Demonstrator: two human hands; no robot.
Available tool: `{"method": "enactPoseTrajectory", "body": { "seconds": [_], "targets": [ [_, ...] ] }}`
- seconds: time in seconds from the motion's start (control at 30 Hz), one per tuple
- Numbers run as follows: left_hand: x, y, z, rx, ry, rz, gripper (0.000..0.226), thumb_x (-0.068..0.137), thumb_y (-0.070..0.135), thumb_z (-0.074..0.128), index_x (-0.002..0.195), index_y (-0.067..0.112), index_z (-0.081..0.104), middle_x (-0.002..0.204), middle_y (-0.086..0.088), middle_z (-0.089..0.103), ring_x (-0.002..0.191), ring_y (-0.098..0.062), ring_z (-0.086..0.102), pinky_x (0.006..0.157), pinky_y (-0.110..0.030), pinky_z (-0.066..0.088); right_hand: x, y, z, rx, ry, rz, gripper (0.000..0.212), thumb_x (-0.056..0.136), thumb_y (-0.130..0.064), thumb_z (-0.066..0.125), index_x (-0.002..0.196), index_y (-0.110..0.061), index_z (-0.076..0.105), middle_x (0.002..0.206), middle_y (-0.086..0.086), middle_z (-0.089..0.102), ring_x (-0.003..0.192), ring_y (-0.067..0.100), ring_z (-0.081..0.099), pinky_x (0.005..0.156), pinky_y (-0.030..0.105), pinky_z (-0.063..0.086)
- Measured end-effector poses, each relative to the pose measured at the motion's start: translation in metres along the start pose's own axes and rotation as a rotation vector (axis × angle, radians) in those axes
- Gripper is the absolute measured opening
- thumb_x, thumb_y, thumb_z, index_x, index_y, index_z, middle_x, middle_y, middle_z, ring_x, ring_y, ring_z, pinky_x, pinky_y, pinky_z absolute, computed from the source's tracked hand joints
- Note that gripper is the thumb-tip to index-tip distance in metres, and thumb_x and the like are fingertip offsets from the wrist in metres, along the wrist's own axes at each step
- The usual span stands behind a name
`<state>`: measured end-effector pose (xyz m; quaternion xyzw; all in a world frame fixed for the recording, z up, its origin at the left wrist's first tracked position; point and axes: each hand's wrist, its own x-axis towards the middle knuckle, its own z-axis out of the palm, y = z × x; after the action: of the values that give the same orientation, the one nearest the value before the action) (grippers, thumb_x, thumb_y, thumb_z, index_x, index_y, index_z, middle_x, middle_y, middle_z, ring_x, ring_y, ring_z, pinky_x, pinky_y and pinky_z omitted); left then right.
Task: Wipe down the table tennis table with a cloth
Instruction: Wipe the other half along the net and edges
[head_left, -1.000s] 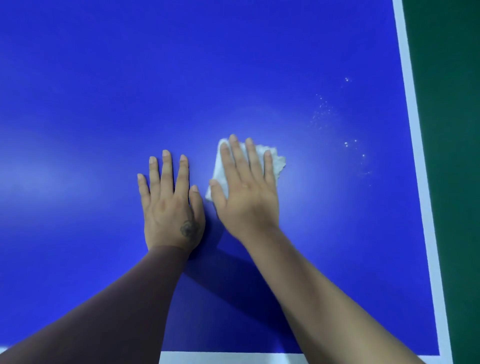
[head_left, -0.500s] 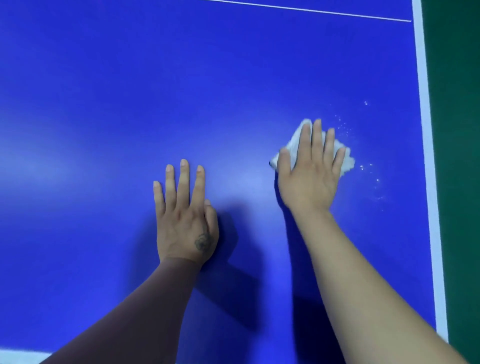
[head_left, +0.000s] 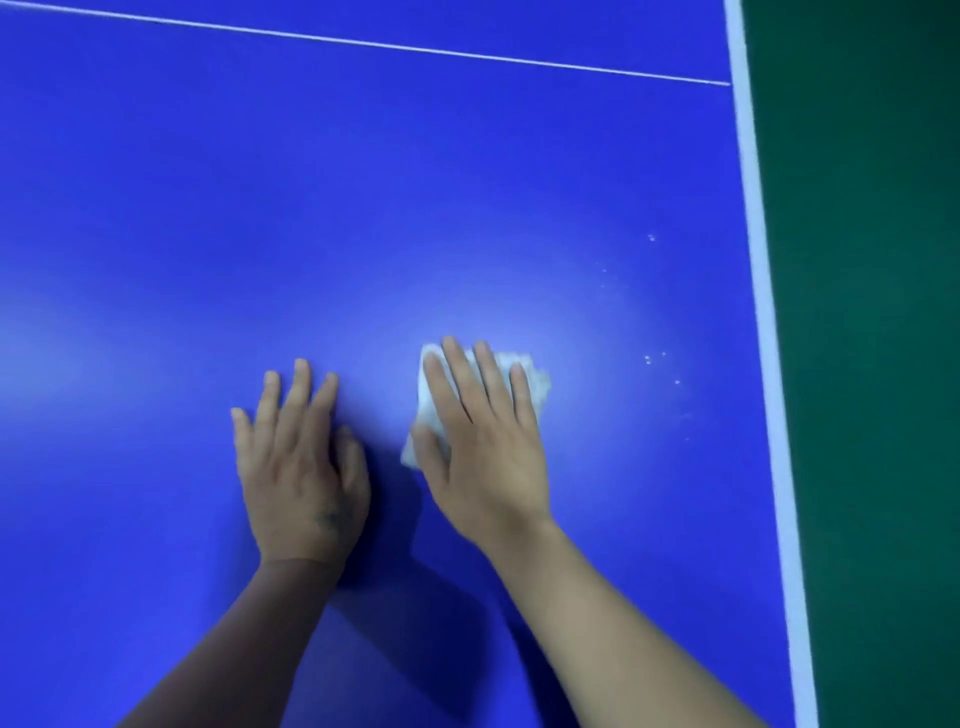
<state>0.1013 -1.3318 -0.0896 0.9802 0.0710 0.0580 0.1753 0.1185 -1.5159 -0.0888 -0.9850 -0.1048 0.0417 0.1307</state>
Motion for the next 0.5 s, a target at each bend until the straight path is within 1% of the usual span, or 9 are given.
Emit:
{"method": "enactPoseTrajectory", "body": {
  "seconds": [0.07,0.1,0.2,0.27,0.33,0.4,0.5],
  "targets": [
    [0.028,0.022,0.003,-0.070,0.015,-0.072,0.057,0.093,0.022,0.046,0.147,0.007,0.056,0.160,-0.014,0.052,0.156,-0.040,0.035,0.130,-0.064,0.017,-0.050,0.027,-0.008,-0.032,-0.019,0.111,0.071,0.109,-0.048,0.041,0.171,-0.023,0.016,0.178,-0.004,0.010,0.166,0.022,0.004,0.132,0.053,0.012],
    [0.043,0.034,0.008,-0.083,0.017,-0.081,0.058,0.093,0.022,0.047,0.148,0.006,0.055,0.161,-0.015,0.051,0.156,-0.040,0.034,0.131,-0.062,0.015,-0.070,0.042,-0.010,-0.045,-0.026,0.202,0.073,0.108,-0.049,0.040,0.171,-0.022,0.015,0.179,-0.003,0.009,0.166,0.022,0.004,0.132,0.055,0.014],
    [0.088,0.069,0.034,-0.009,-0.011,-0.042,0.063,0.103,0.033,0.043,0.160,0.006,0.043,0.172,-0.015,0.034,0.162,-0.037,0.022,0.132,-0.061,0.013,-0.088,0.085,-0.020,-0.074,0.001,0.496,0.074,0.108,-0.052,0.031,0.171,-0.017,0.015,0.179,0.003,0.008,0.166,0.025,0.002,0.130,0.061,0.012],
    [0.104,0.081,0.048,0.077,-0.024,-0.053,0.068,0.109,0.045,0.034,0.167,0.009,0.031,0.178,-0.012,0.021,0.166,-0.035,0.012,0.133,-0.060,0.008,-0.069,0.105,-0.025,-0.071,0.036,0.608,0.074,0.108,-0.054,0.026,0.171,-0.016,0.012,0.179,0.005,0.005,0.166,0.026,-0.001,0.131,0.060,0.008],
    [0.109,0.086,0.056,0.144,-0.023,-0.051,0.071,0.111,0.051,0.030,0.170,0.013,0.024,0.179,-0.008,0.015,0.166,-0.033,0.007,0.133,-0.058,0.005,-0.030,0.126,-0.028,-0.063,0.082,0.683,0.076,0.108,-0.057,0.021,0.171,-0.017,0.009,0.179,0.004,0.003,0.166,0.026,-0.002,0.131,0.059,0.003],
    [0.110,0.088,0.058,0.153,0.005,-0.042,0.070,0.111,0.051,0.031,0.170,0.014,0.024,0.179,-0.008,0.016,0.166,-0.032,0.009,0.133,-0.058,0.006,0.022,0.144,-0.032,-0.044,0.115,0.742,0.077,0.107,-0.060,0.018,0.171,-0.019,0.007,0.179,0.003,0.002,0.165,0.026,-0.003,0.131,0.058,0.000],
    [0.109,0.084,0.061,0.169,0.040,-0.030,0.070,0.109,0.049,0.034,0.169,0.014,0.028,0.178,-0.009,0.021,0.165,-0.034,0.013,0.133,-0.058,0.009,0.099,0.152,-0.032,-0.070,0.141,0.726,0.077,0.106,-0.060,0.016,0.171,-0.021,0.006,0.179,0.001,0.001,0.165,0.026,-0.004,0.131,0.058,-0.002]
  ]
}}
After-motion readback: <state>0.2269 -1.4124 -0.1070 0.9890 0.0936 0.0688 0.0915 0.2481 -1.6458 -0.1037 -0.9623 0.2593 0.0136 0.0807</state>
